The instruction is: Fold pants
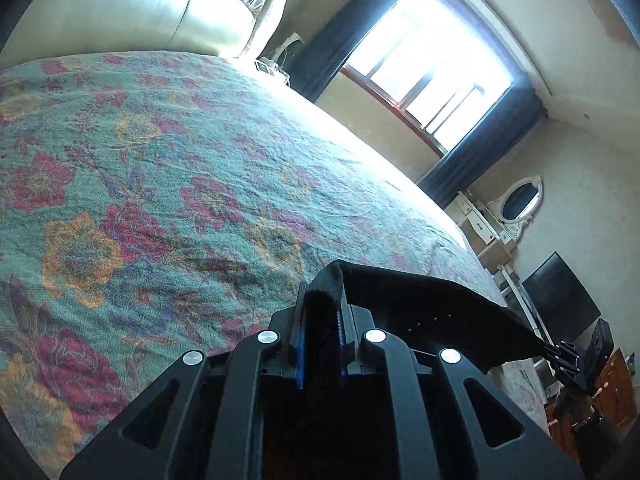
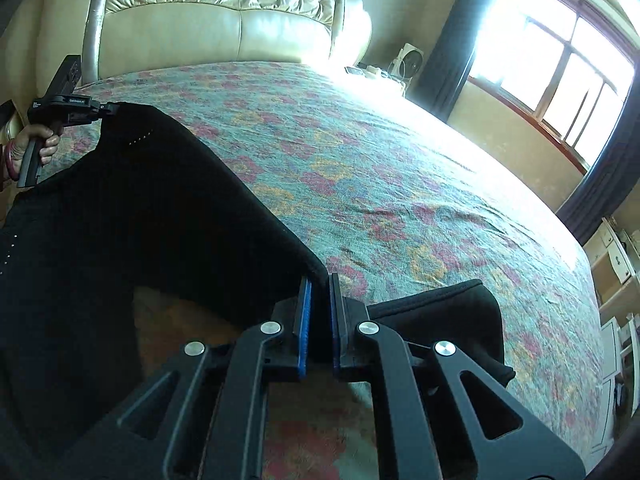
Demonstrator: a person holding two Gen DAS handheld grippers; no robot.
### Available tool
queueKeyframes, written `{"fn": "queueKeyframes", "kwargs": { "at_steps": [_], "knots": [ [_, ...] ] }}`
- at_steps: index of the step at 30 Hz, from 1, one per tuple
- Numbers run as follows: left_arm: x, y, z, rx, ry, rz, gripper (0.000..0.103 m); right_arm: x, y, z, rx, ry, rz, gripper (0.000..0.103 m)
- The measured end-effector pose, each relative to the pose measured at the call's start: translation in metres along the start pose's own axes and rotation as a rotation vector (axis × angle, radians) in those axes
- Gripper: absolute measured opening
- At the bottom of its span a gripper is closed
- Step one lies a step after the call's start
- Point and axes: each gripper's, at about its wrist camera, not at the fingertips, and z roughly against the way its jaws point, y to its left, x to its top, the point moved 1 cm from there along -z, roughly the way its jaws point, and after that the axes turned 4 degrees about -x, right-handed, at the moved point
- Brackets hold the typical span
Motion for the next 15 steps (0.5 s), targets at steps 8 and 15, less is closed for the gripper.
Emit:
{"fn": "queueKeyframes", "kwargs": {
  "at_steps": [8, 15],
  "knots": [
    [-0.081, -0.028, 0.086, -0.054, 0.052, 0.026, 0.012, -0.119, 0.088, 0.096, 0.044, 0.045, -0.112, 0.007],
    [-0.14, -0.015, 0.116, 0.066, 0.12, 0.123, 0.025, -0.172, 0.129, 0.091, 0.089, 0.16, -0.26, 0.026]
  ]
}}
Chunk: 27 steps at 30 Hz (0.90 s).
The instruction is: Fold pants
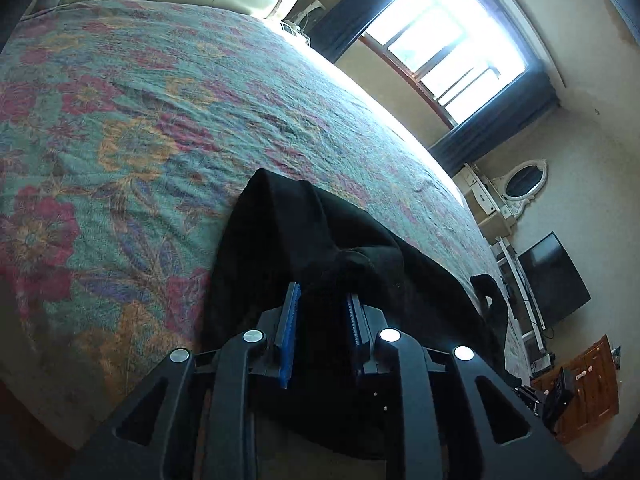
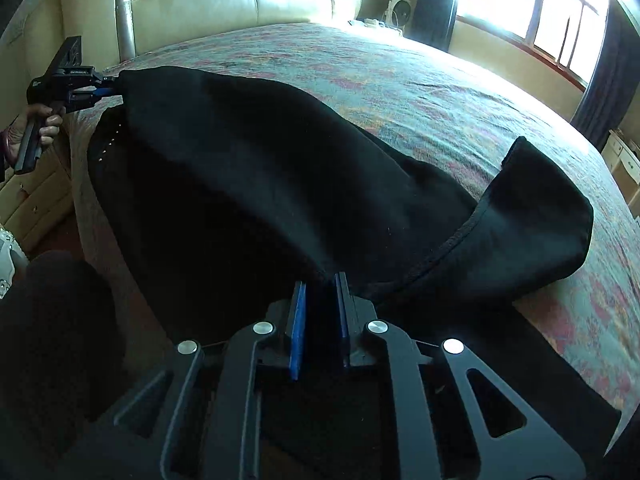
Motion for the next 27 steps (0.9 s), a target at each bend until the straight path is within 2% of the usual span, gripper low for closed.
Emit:
{"fn": "queueKeyframes", "kwargs": {
  "at_steps": [1, 2, 3, 6, 7, 10, 13, 16, 19, 22, 24, 25, 26, 27],
  "knots": [
    [-0.004, 0.004, 0.008, 0.017, -0.024, 0.028, 0.036, -0.005, -0.008, 0.008, 0.043, -0.009, -0.088, 0.033],
    [-0.008, 0.008, 0.016, 0.027, -0.046, 0.07, 0.042, -0.007, -0.015, 0.014, 0.097, -0.028, -0.196, 0.05],
    [-0.011, 0.012, 0.023, 0.028, -0.067, 0.117, 0.052, -0.011, -0.024, 0.02, 0.148, -0.046, -0.307, 0.062],
    [-0.021, 0.012, 0.034, -0.019, -0.109, 0.224, 0.054, -0.023, -0.042, 0.02, 0.289, -0.043, -0.572, 0.062],
    [-0.023, 0.008, 0.033, -0.026, -0.109, 0.24, 0.061, -0.026, -0.044, 0.016, 0.327, -0.037, -0.636, 0.062],
    [-0.028, -0.005, 0.015, -0.044, -0.089, 0.281, 0.064, -0.03, -0.04, 0.0, 0.412, -0.005, -0.768, 0.062],
    [-0.03, -0.014, -0.007, -0.009, -0.073, 0.301, 0.064, -0.034, -0.036, -0.013, 0.489, -0.004, -0.915, 0.062],
    [-0.03, -0.011, -0.023, 0.05, -0.082, 0.359, 0.064, -0.034, -0.036, -0.019, 0.482, -0.018, -0.978, 0.062],
    [-0.028, -0.004, -0.031, 0.066, -0.117, 0.422, 0.064, -0.031, -0.039, -0.023, 0.458, -0.021, -1.023, 0.062],
    [-0.024, -0.002, -0.036, 0.117, -0.161, 0.411, 0.064, -0.023, -0.037, -0.031, 0.402, -0.02, -1.015, 0.062],
    [-0.02, -0.001, -0.036, 0.117, -0.192, 0.412, 0.064, -0.022, -0.038, -0.032, 0.362, -0.027, -1.006, 0.058],
    [-0.019, 0.0, -0.036, 0.102, -0.202, 0.415, 0.061, -0.021, -0.037, -0.033, 0.337, -0.026, -0.995, 0.054],
    [-0.018, 0.0, -0.036, 0.094, -0.208, 0.413, 0.056, -0.019, -0.037, -0.036, 0.322, -0.023, -0.988, 0.045],
    [-0.016, 0.001, -0.037, 0.1, -0.205, 0.411, 0.039, -0.019, -0.037, -0.039, 0.314, -0.02, -0.986, 0.036]
  ]
}}
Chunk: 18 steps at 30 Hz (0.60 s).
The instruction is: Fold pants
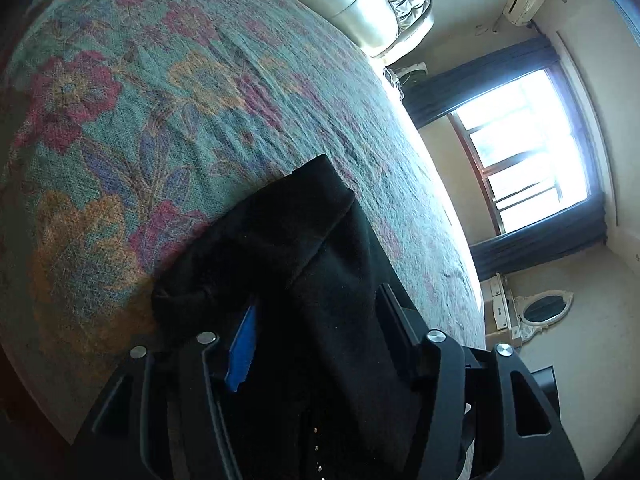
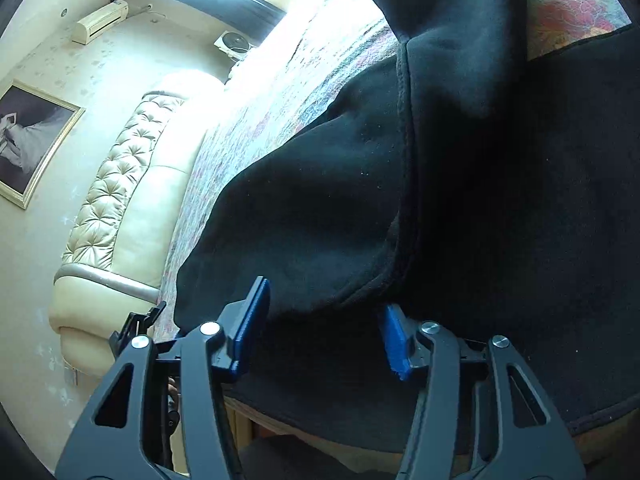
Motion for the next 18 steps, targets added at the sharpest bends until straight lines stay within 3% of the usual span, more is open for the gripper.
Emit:
{"fn": "queueKeyframes", "kwargs": {
  "at_steps": [1, 2, 3, 6, 13, 18],
  "knots": [
    [0.002, 0.002, -0.003, 0.019, 0.009, 0.002, 0.025, 0.0, -0.002, -0.002, -0.004, -0.001, -0.002, 0.031],
    [0.002, 0.006, -0.005, 0.024, 0.021, 0.015, 0.02, 0.001, -0.006, -0.003, -0.012, 0.001, -0.006, 0.019],
    [0.004, 0.012, -0.006, 0.003, 0.03, 0.042, 0.017, 0.001, -0.009, -0.004, -0.005, 0.006, -0.013, 0.016],
    [0.007, 0.02, -0.006, -0.046, 0.034, 0.109, 0.015, 0.0, -0.011, -0.003, 0.013, 0.002, -0.018, 0.014],
    [0.015, 0.005, 0.023, -0.132, 0.017, 0.115, 0.013, 0.002, 0.005, 0.025, 0.093, -0.038, 0.01, 0.011],
    [0.008, 0.008, 0.049, -0.126, 0.027, 0.094, 0.013, -0.011, 0.011, 0.055, 0.122, -0.03, 0.063, 0.011]
  ]
}}
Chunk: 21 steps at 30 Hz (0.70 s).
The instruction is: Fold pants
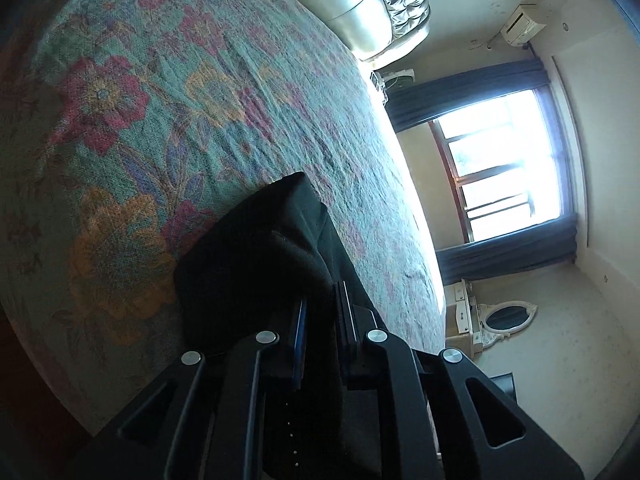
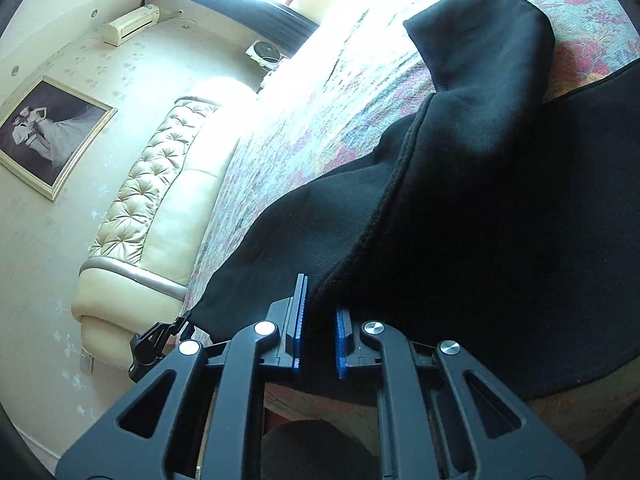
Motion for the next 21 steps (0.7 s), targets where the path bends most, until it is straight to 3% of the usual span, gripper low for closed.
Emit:
{"fn": "queueKeyframes", "kwargs": {
  "at_steps": [4, 11, 14, 18, 20, 21],
  "knots": [
    [-0.01, 0.024, 0.013, 0.013, 0.028, 0.049, 0.013, -0.017, -0.004, 0.011, -0.033, 0.037, 0.046, 0.011],
    [-0.018, 0.052, 0.003, 0.085, 0.065, 0.006, 0.013, -0.038, -0.03, -0.005, -0.125, 0.112, 0.064, 0.012],
    [-0.018, 0.049, 0.008, 0.09, 0.061, -0.027, 0.016, -0.038, -0.039, -0.001, -0.094, 0.139, 0.008, 0.016],
    [-0.02, 0.032, 0.029, 0.175, 0.024, -0.143, 0.02, -0.027, -0.034, 0.026, -0.121, 0.125, 0.024, 0.04],
    [-0.024, 0.013, 0.037, 0.213, 0.002, -0.247, 0.036, -0.012, -0.027, 0.04, -0.15, 0.098, 0.057, 0.04],
    [-0.028, 0.002, 0.038, 0.224, -0.005, -0.296, 0.053, 0.0, -0.022, 0.047, -0.168, 0.075, 0.078, 0.042]
  ]
}}
